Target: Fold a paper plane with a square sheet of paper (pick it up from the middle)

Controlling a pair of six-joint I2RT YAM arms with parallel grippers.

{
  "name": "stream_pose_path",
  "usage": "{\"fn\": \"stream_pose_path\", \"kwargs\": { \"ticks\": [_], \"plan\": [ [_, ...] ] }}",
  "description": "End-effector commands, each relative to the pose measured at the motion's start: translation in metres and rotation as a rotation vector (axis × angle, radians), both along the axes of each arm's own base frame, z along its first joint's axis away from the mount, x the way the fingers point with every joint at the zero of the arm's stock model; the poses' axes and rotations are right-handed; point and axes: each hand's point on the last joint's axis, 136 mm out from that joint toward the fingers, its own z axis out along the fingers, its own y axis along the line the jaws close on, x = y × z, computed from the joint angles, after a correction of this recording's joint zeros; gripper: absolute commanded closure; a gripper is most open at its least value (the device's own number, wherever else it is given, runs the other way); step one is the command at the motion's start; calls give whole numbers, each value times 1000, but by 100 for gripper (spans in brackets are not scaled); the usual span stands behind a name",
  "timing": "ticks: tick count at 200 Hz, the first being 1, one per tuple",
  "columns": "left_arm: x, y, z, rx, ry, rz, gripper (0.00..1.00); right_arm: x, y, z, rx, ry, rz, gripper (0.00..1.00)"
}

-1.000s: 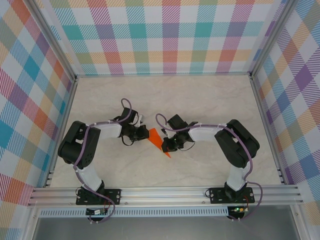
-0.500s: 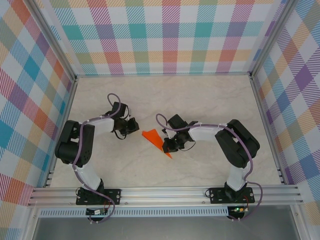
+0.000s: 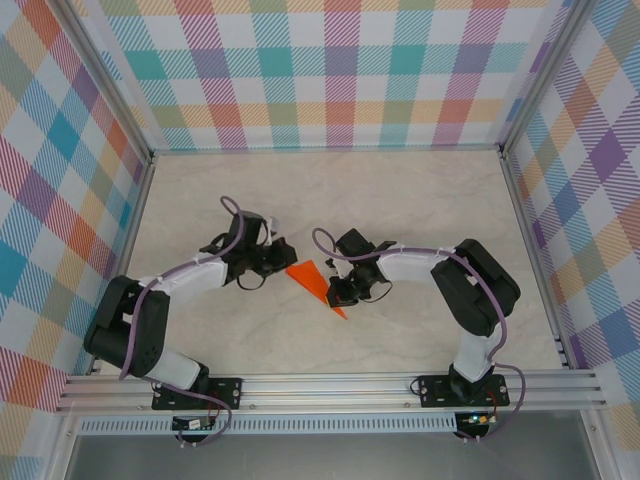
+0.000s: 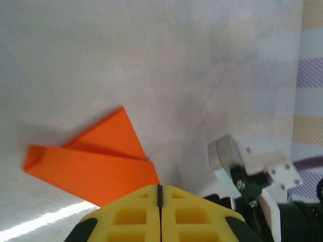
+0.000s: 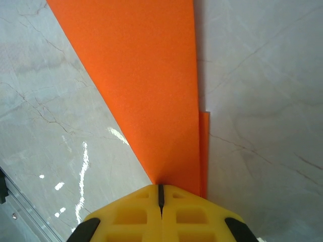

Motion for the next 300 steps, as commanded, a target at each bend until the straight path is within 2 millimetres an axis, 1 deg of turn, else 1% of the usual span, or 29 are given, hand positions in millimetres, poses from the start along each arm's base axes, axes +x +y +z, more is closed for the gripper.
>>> {"fn": "stream_pose_path", "kwargs": {
  "ticks": [1, 27, 42, 57, 90, 111, 137, 183, 213, 255, 275, 300],
  "plan": [
    [-11, -24, -10, -62, 38, -8, 96, -30, -44, -33, -216, 131, -29, 100],
    [-23, -45, -29, -91, 85, -48, 98, -31, -44, -34, -218, 136, -34, 100],
    [-29, -52, -39, -86, 100, -71, 99, -31, -45, -34, -218, 137, -35, 100],
    [-30, -51, -49, -69, 107, -70, 100, -32, -45, -36, -222, 141, -37, 100],
    [-34, -42, -73, 6, 132, -72, 100, -34, -48, -39, -233, 150, -35, 100],
    [-33, -31, -85, 54, 134, -52, 100, -36, -51, -42, -248, 153, -35, 100],
    [-30, -10, -96, 98, 127, -6, 100, -39, -56, -48, -267, 162, -32, 100],
    [-16, 27, -111, 138, 124, 62, 100, -43, -63, -53, -296, 172, -29, 100],
    [-2, 50, -109, 141, 121, 109, 100, -43, -65, -55, -305, 173, -27, 100],
    [21, 77, -96, 153, 104, 158, 100, -43, -64, -53, -303, 171, -24, 100],
    [31, 81, -84, 139, 85, 171, 100, -42, -63, -52, -299, 170, -25, 100],
    [37, 78, -61, 110, 50, 165, 100, -41, -60, -49, -289, 168, -21, 100]
  ]
}}
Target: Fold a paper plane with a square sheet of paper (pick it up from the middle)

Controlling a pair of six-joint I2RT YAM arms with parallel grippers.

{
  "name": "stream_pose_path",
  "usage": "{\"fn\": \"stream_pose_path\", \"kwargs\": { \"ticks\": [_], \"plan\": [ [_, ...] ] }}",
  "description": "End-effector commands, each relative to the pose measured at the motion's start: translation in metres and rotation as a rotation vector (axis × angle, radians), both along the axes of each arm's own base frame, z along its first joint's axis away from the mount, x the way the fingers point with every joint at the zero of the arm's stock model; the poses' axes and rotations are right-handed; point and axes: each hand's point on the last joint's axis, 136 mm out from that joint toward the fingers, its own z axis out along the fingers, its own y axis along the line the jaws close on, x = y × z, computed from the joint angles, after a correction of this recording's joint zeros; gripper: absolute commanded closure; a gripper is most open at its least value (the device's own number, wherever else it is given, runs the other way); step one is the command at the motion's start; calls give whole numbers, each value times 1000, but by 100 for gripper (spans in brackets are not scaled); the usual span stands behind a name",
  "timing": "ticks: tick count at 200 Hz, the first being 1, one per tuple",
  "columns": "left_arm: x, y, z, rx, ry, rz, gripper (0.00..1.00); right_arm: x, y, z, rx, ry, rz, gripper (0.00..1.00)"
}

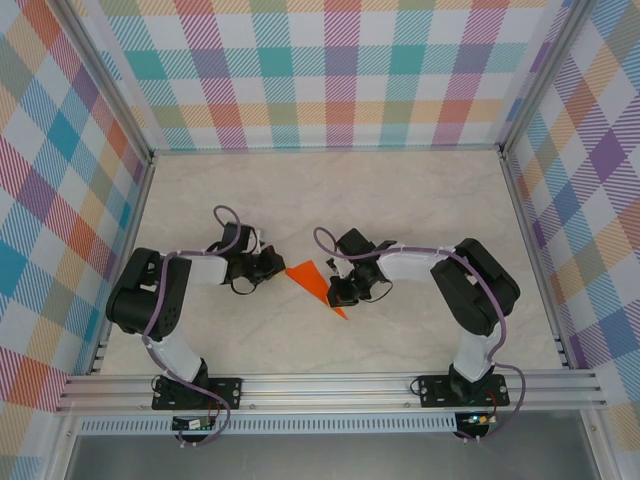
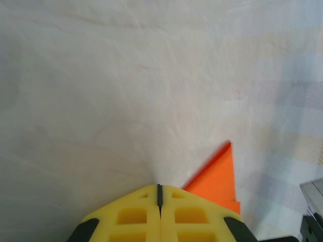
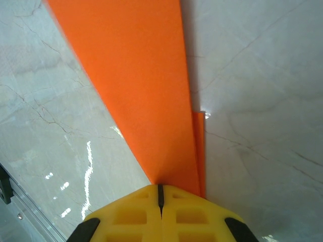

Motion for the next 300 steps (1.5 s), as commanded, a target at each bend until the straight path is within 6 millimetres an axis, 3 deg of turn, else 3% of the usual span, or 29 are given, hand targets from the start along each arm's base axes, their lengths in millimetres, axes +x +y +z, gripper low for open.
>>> {"fn": "stream_pose_path", "kwargs": {
  "ticks": [1, 49, 72, 91, 128, 150, 199, 256, 271, 300],
  "plan": [
    [9, 23, 10, 86, -25, 55, 100, -40, -59, -48, -283, 148, 0, 100],
    [-1, 9, 57, -25, -96, 23, 100, -36, -53, -44, -265, 139, 4, 100],
    [-13, -12, 71, -111, -120, -14, 100, -36, -52, -44, -257, 140, 4, 100],
    [-20, -32, 72, -123, -127, -70, 100, -35, -51, -43, -253, 139, 4, 100],
    [-27, -69, 52, -140, -93, -160, 100, -34, -49, -40, -241, 126, 6, 100],
    [-33, -79, 34, -116, -65, -182, 100, -31, -46, -35, -220, 108, 5, 100],
    [-47, -67, -2, -34, -19, -179, 100, -18, -27, -9, -117, 46, 10, 100],
    [-51, -58, -22, 30, 16, -171, 100, 6, 21, 50, 115, -59, 60, 100],
    [-51, -55, -24, 49, 21, -167, 100, 14, 29, 52, 124, -70, 69, 100],
    [-51, -50, -29, 84, 34, -155, 100, 29, 38, 37, 85, -83, 90, 100]
  ]
}}
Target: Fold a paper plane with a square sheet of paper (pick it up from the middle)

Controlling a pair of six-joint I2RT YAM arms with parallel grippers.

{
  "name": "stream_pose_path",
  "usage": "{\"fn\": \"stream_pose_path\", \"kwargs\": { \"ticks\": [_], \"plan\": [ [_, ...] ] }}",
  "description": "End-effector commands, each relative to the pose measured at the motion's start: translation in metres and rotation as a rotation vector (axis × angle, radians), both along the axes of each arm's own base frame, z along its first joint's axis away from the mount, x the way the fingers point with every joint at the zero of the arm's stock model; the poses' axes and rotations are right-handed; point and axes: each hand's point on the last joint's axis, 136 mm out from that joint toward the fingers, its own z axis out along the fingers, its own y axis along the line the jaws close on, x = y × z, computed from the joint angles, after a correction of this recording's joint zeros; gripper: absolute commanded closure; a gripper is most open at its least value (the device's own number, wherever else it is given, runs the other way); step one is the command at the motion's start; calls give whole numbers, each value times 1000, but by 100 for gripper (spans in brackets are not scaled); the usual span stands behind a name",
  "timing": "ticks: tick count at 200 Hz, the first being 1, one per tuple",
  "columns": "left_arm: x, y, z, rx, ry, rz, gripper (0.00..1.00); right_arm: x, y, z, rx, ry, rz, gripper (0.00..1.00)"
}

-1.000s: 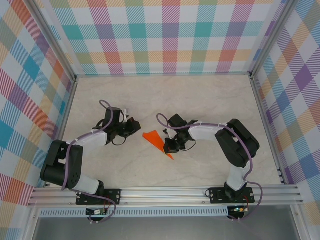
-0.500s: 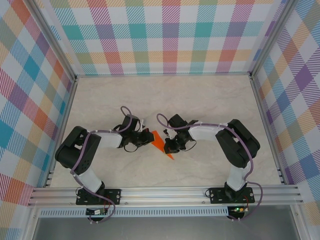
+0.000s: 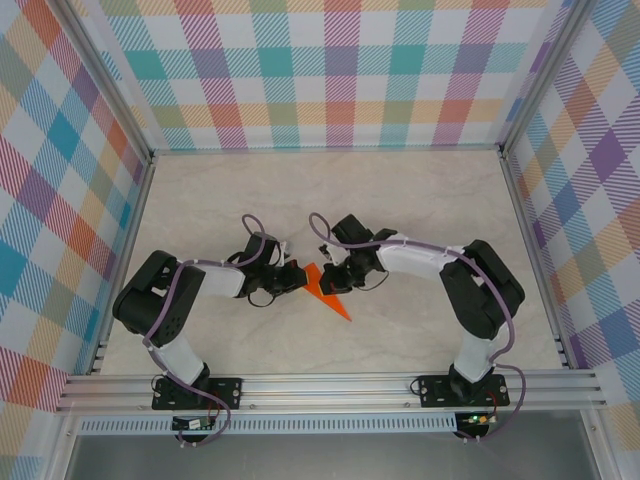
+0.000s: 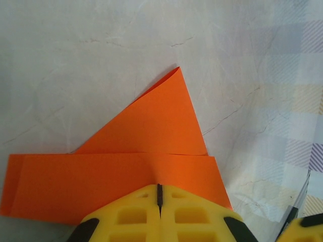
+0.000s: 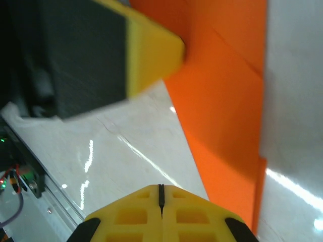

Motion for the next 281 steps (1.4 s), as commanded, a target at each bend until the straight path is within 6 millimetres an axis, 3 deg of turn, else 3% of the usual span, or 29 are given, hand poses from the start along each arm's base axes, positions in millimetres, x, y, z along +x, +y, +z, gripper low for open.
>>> {"fn": "stream_pose_path", "kwargs": {
  "ticks": [1, 41, 80, 148, 247, 281],
  "plan": [
    [-6, 18, -28, 127, 43, 28, 100, 5, 11, -11, -12, -3, 53, 100],
    [-8, 28, -41, 197, 81, 58, 100, 5, 17, -30, -15, 18, 119, 100],
    [-10, 39, -52, 261, 120, 86, 100, -5, 11, -39, -19, 21, 152, 100],
    [-12, 55, -60, 370, 150, 100, 100, -34, -28, -51, -67, 30, 180, 100],
    [-5, 51, -58, 376, 154, 92, 100, -70, -75, -60, -49, 103, 37, 100],
    [4, 38, -43, 325, 130, 66, 100, -65, -79, -44, -30, 68, -12, 100]
  ]
}}
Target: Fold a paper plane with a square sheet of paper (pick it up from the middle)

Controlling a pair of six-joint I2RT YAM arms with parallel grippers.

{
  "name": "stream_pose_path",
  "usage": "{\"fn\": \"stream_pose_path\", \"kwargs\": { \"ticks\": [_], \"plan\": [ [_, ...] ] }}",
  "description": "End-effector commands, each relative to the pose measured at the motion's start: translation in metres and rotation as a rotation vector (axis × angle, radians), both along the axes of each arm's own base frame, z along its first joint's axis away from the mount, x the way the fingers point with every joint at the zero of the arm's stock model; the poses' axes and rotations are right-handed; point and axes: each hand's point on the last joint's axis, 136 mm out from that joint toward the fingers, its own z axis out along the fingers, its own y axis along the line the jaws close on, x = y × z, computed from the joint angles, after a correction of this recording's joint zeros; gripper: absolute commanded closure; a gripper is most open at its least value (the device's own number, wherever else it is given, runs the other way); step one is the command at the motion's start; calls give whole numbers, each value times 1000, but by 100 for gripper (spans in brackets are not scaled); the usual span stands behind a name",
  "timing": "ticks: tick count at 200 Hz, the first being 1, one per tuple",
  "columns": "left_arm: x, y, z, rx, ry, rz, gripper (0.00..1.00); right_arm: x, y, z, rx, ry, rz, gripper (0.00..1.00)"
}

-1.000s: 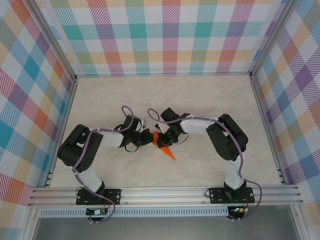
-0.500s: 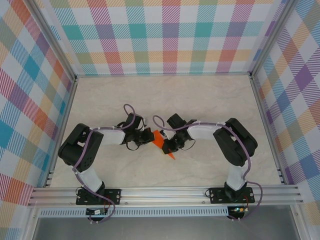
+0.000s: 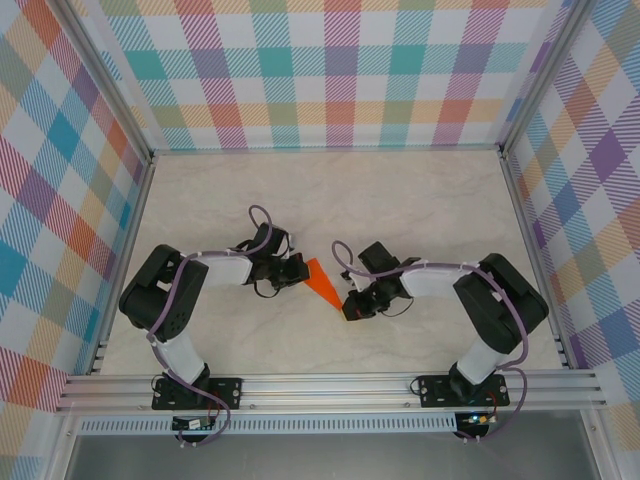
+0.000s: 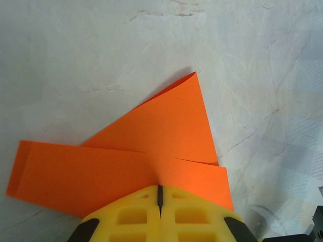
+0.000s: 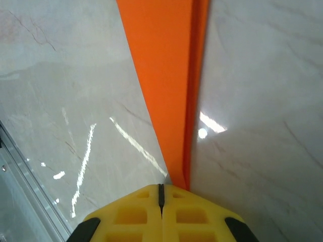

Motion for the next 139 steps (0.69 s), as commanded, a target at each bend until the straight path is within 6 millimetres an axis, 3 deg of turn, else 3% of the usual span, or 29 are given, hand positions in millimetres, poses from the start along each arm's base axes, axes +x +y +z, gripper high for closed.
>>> {"fn": "stream_pose_path", "kwargs": {
  "ticks": [1, 17, 39, 47, 71, 117, 139],
  "plan": [
    [-13, 37, -40, 200, 89, 46, 100, -10, -17, 1, -51, 49, -53, 100],
    [-5, 22, -16, 134, 57, 24, 100, 1, -13, 23, -14, -13, -84, 100],
    [6, 0, 37, 22, -13, -1, 87, 23, -16, 53, -17, -114, -182, 96],
    [9, -3, 55, 4, -37, 0, 80, 33, -22, 60, -45, -148, -241, 88],
    [13, -1, 95, 13, -83, 52, 67, 58, -40, 79, -97, -238, -394, 48],
    [-6, 21, 108, 337, -45, 136, 32, 84, -80, 91, -212, -304, -606, 2],
    [-15, 16, 98, 449, 6, 155, 27, 89, -95, 89, -251, -318, -672, 0]
  ]
}}
